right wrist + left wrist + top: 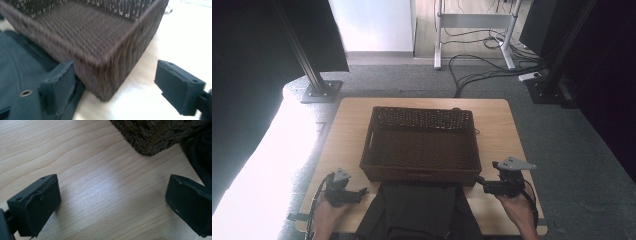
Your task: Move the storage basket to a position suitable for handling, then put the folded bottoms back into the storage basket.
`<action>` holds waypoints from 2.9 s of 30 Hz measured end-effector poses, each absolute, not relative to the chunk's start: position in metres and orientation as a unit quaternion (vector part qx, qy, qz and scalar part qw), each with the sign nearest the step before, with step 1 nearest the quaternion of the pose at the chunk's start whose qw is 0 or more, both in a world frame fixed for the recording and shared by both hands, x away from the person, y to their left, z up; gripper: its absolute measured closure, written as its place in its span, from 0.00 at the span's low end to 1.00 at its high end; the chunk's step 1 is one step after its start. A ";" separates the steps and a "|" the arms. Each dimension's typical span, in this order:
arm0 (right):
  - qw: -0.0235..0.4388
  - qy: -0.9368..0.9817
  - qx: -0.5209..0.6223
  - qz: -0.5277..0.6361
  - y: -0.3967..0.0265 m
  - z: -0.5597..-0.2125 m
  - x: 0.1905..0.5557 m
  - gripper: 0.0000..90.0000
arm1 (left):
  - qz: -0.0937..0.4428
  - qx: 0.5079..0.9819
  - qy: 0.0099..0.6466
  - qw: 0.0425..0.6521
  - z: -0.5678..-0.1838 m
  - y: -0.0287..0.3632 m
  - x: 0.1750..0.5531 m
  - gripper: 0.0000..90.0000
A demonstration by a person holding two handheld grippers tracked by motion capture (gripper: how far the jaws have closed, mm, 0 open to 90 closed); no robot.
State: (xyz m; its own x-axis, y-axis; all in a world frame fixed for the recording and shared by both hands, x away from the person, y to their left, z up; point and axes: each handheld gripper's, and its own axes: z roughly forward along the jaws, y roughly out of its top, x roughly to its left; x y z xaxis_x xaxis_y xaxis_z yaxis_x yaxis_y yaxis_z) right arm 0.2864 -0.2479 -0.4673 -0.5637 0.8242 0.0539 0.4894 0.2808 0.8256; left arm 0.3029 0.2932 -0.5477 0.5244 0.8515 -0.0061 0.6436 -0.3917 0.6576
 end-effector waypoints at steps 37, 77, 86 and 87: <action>0.184 0.794 0.458 0.354 -0.242 -0.556 0.289 0.06 | 0.157 0.820 0.456 0.308 -0.546 0.292 0.298 0.00; 0.077 0.805 0.440 0.390 -0.163 -0.518 0.258 0.00 | 0.090 0.854 0.384 0.340 -0.497 0.183 0.259 0.00; 0.049 0.795 0.475 0.374 -0.163 -0.534 0.264 0.00 | 0.079 0.847 0.413 0.324 -0.514 0.183 0.260 0.00; 0.047 0.795 0.476 0.372 -0.163 -0.536 0.265 0.00 | 0.076 0.847 0.415 0.324 -0.516 0.183 0.260 0.00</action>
State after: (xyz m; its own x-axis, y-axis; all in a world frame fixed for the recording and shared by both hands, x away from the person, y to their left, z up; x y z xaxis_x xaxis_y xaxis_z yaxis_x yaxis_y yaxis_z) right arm 0.2648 -0.1629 -0.5357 -0.5420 0.7924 0.2800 0.7227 0.2694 0.6365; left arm 0.2599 0.1833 -0.5157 0.6439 0.7521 -0.1403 0.6536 -0.4454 0.6119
